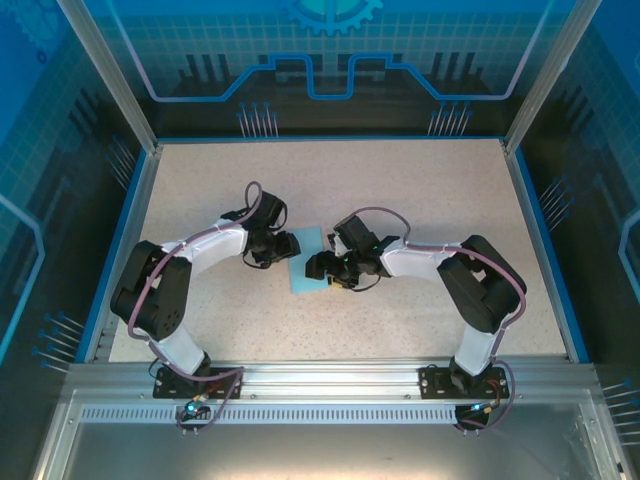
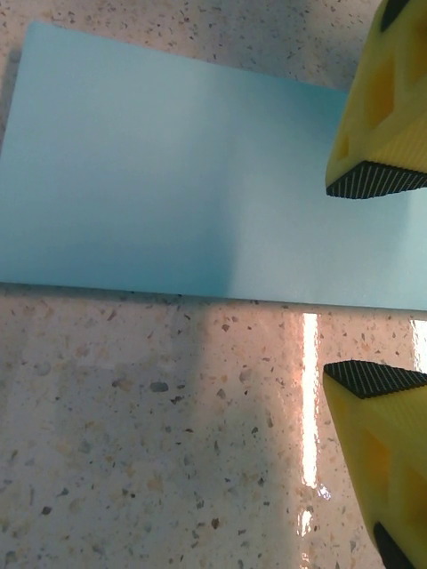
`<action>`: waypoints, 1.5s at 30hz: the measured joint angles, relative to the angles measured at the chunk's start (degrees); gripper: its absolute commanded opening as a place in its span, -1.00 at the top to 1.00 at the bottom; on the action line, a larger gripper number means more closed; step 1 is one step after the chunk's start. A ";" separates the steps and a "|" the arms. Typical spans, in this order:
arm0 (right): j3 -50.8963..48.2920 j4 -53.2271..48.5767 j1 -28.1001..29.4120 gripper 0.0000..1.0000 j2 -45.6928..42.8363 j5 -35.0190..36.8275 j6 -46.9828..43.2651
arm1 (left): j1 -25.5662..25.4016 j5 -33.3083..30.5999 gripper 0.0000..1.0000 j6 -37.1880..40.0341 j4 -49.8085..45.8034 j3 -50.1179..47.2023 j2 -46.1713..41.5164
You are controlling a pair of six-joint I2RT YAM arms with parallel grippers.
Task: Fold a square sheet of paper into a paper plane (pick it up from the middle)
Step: Turn over the paper at the center of the table, then third fold the triangle at the center of the table.
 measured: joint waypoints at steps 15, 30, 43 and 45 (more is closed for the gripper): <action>-0.92 0.48 0.04 0.89 -0.24 0.76 2.12 | 0.42 1.86 -0.01 -1.05 2.23 -1.44 -1.16; -2.34 -10.71 0.04 1.00 -5.92 2.91 -3.91 | 0.42 15.72 0.26 -2.36 17.14 -9.92 -2.89; -5.07 -9.53 0.04 0.54 -8.17 3.85 -3.39 | 0.42 18.86 0.50 -3.23 23.43 -10.10 2.19; -7.17 -8.11 0.04 0.54 -10.12 4.68 -2.25 | 0.42 18.86 0.52 -3.21 23.43 -10.08 3.28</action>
